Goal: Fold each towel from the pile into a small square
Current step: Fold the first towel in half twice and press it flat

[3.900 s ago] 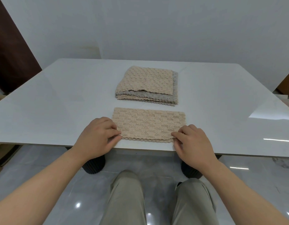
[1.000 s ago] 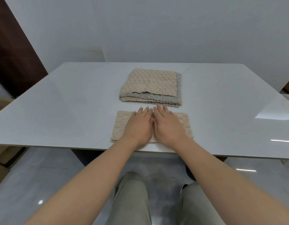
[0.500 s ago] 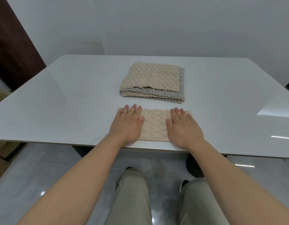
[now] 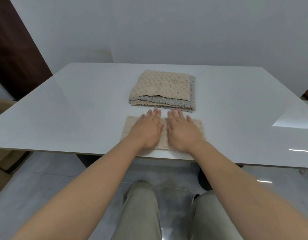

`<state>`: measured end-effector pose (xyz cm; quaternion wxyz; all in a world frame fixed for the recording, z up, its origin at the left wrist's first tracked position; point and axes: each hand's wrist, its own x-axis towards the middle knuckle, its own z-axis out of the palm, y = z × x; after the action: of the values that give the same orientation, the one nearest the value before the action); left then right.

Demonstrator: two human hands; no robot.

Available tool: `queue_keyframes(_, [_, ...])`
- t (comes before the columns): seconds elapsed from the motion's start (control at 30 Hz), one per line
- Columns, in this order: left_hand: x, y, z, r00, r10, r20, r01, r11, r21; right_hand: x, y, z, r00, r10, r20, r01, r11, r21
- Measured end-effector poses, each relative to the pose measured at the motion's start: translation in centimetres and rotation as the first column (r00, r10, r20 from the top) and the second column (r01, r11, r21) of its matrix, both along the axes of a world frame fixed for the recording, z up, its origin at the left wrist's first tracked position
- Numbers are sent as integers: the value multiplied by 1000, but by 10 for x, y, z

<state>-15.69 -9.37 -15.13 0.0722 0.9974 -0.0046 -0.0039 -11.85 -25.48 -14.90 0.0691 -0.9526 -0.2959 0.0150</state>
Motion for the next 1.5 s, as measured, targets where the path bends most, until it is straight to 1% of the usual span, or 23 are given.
queue_keyframes(0.07, [-1,-5,-11,999,-21,-24,22,1000,18,-5,6,-11,998,40,-44,-40,999,-12])
queue_keyframes(0.13, [-2,0,-18,1000,-9,-24,10,999,36,-4,3,-16,998,24,-56,-24,1000,-4])
queue_keyframes(0.33, [-11,27,-18,996,73,-49,-72,997,6,0,-18,-19,994,-80,-75,82,997,16])
queue_keyframes(0.57, [-26,58,-17,975,196,-101,-201,979,-42,6,-49,-17,971,-213,-111,214,977,-5])
queue_keyframes(0.67, [-26,58,-14,973,197,-118,-198,980,4,6,-56,-16,959,-257,-122,256,966,-25])
queue_keyframes(0.77, [-24,55,-8,970,202,-134,-192,978,85,6,-55,-10,955,-260,-140,260,965,-23])
queue_keyframes(0.83, [-24,52,-1,982,159,-103,-146,982,123,5,-53,-4,953,-280,-116,283,959,17])
queue_keyframes(0.93, [-22,39,12,998,-34,-52,36,998,42,4,-53,7,924,-381,17,380,923,64])
queue_keyframes(1.0, [-20,30,21,984,-164,-69,162,986,-21,3,-53,14,892,-449,51,448,894,23])
queue_keyframes(1.07, [-13,23,29,962,-237,-135,233,971,-45,2,-54,17,856,-516,28,516,856,-6])
queue_keyframes(1.17, [2,20,42,936,-262,-233,264,964,-21,3,-52,15,817,-576,-27,577,817,8])
queue_keyframes(1.3, [14,17,45,908,-251,-336,265,964,-4,3,-49,17,776,-627,-70,624,779,-64])
queue_keyframes(1.4, [17,16,38,898,-240,-369,258,966,-1,2,-47,21,773,-629,-80,617,776,-133])
queue_keyframes(1.5, [19,17,37,894,-231,-384,245,969,-12,1,-42,23,792,-603,-100,578,792,-197])
